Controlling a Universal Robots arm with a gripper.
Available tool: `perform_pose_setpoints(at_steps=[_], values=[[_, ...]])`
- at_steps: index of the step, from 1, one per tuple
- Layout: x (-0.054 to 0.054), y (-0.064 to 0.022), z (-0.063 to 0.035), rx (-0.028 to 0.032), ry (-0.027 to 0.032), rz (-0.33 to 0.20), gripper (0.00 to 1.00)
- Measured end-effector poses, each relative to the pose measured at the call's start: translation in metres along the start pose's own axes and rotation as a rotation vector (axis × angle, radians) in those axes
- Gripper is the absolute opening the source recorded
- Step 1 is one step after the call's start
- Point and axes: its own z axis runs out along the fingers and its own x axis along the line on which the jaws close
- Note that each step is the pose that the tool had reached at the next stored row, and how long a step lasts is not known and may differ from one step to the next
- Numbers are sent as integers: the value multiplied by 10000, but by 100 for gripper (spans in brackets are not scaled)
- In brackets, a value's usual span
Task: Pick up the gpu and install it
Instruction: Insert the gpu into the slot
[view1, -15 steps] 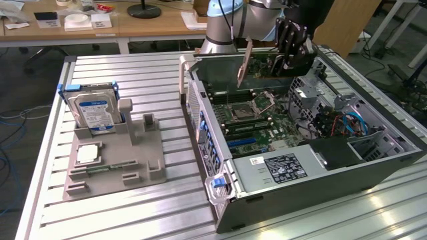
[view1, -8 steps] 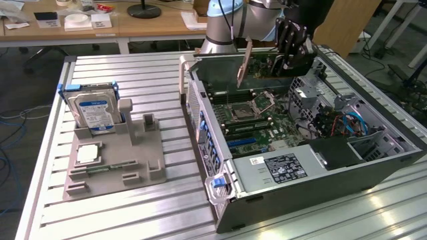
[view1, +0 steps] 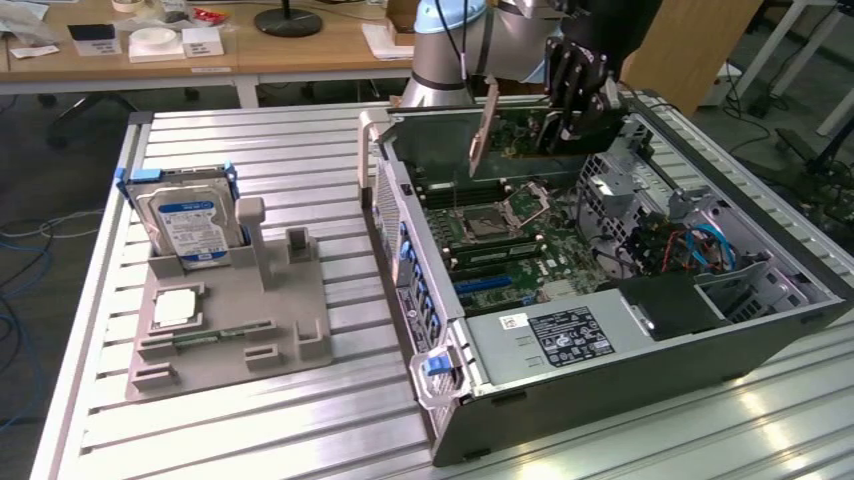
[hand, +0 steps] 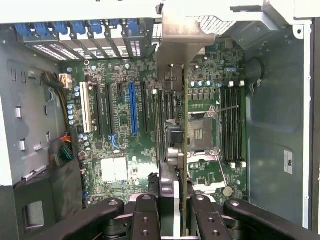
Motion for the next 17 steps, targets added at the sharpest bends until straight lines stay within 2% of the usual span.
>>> perform_pose_setpoints(at_steps=[5,17], values=[[4,2,53,-50,-36,-770,28],[20,44,260,-54,-39,-800,28]])
